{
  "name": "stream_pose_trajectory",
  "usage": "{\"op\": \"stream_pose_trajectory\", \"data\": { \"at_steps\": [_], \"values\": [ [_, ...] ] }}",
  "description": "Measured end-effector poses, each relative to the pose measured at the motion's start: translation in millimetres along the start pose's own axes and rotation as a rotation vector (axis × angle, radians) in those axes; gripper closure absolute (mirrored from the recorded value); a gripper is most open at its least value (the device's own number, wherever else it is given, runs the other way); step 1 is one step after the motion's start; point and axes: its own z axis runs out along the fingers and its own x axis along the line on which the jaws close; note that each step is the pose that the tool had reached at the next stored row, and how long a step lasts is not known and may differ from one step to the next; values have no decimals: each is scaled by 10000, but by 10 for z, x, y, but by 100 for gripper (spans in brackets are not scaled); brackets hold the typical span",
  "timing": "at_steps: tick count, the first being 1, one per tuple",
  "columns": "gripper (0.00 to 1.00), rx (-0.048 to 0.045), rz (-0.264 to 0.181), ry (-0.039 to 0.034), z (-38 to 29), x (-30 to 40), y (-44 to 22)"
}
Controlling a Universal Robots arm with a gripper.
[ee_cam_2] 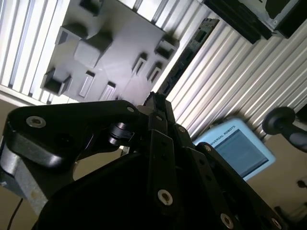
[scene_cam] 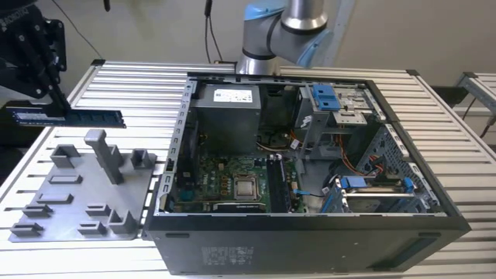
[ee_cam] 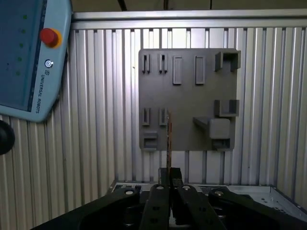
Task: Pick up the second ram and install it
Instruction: 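Pick up the second ram and move it above second insertion slot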
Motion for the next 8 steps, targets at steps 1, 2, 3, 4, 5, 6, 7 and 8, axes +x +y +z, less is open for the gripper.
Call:
{"op": "stream_pose_trajectory", "data": {
  "at_steps": [1,2,3,4,5,6,7,8],
  "values": [
    [87,1,0,-1,1,0,-26],
    [87,1,0,-1,2,-1,-50],
    [87,0,0,-1,2,-1,-74],
    [87,0,0,-1,2,-2,-98],
    [87,0,0,-1,2,-2,-121],
    [87,0,-1,-1,2,-2,-144],
    [87,-1,-1,0,2,-3,-167],
    [87,0,-1,0,3,-3,-192]
  ]
}}
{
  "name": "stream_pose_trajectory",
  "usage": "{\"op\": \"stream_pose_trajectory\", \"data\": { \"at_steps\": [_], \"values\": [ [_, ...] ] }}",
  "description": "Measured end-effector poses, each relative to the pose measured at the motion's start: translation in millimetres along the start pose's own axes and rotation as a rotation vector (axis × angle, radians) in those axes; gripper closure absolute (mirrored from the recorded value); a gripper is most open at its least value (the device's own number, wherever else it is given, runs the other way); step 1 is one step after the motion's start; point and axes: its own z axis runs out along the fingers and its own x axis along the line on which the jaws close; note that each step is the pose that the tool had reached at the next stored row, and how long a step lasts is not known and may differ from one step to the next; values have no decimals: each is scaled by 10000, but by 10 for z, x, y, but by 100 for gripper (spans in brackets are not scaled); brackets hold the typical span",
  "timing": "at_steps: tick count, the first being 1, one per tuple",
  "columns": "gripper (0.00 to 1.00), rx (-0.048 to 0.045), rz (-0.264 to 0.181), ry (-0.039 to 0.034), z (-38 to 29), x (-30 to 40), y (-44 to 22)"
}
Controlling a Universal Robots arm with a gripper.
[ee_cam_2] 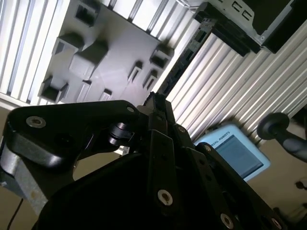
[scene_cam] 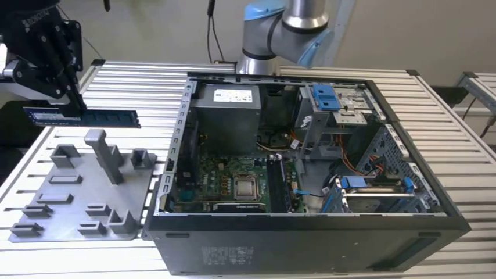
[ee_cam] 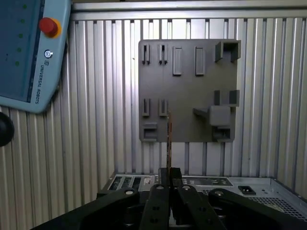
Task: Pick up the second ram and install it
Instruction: 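Pick up the second ram and move it above second insertion slot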
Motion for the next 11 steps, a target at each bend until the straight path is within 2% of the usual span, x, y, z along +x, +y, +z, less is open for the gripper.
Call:
{"op": "stream_pose_trajectory", "data": {
  "at_steps": [11],
  "values": [
    [87,-3,1,0,3,-5,-274]
  ]
}}
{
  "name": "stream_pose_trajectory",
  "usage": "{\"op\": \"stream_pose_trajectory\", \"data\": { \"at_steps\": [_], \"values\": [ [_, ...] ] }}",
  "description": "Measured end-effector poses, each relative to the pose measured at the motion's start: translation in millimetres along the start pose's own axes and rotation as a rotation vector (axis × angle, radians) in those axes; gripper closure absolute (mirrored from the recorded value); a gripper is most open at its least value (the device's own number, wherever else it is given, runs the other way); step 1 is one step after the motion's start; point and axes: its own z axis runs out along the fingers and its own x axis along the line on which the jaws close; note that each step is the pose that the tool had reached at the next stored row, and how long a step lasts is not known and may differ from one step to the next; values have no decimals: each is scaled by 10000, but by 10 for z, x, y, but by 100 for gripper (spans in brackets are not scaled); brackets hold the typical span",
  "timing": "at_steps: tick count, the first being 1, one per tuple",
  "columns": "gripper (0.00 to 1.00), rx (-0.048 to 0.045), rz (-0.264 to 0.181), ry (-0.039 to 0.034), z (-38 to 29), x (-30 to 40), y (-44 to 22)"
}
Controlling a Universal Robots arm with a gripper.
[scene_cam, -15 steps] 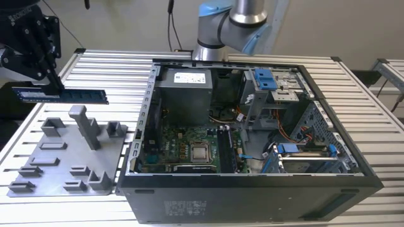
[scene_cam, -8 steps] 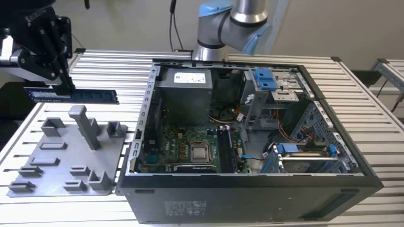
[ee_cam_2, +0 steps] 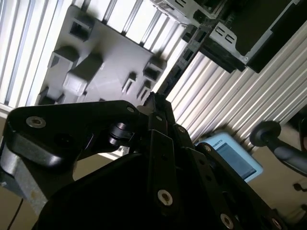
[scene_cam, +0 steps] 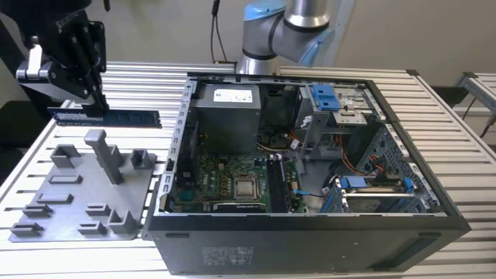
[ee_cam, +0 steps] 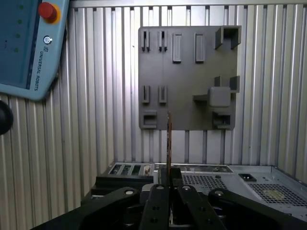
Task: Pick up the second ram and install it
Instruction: 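Pick up the second ram and move it above second insertion slot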
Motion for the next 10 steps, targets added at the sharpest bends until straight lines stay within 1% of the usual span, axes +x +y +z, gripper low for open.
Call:
{"op": "stream_pose_trajectory", "data": {
  "at_steps": [10],
  "values": [
    [87,-2,0,0,4,-5,-258]
  ]
}}
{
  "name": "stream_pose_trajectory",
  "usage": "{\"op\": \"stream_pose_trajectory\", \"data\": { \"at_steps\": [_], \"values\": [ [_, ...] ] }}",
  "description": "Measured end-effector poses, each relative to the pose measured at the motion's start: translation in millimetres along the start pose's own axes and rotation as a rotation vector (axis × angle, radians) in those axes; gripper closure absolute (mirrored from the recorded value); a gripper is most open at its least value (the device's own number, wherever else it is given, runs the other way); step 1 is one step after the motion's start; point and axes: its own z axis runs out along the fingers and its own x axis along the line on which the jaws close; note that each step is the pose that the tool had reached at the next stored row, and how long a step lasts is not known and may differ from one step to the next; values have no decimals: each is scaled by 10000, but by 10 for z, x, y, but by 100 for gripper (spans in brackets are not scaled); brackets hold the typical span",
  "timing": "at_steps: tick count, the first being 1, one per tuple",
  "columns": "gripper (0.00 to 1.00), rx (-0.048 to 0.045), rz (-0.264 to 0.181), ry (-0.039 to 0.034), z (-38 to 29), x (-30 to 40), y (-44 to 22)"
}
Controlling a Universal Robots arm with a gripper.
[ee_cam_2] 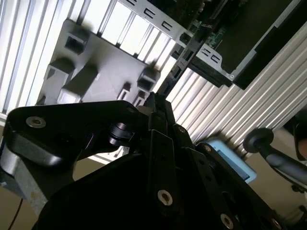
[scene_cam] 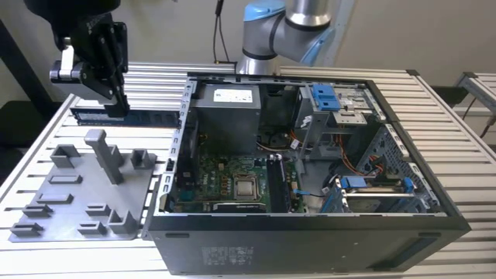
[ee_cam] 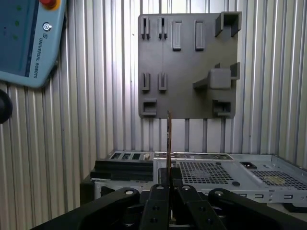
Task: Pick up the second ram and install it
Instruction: 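Pick up the second ram and move it above second insertion slot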
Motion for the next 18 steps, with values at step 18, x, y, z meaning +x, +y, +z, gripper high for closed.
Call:
{"op": "stream_pose_trajectory", "data": {
  "at_steps": [18],
  "values": [
    [87,-5,0,0,6,-8,-460]
  ]
}}
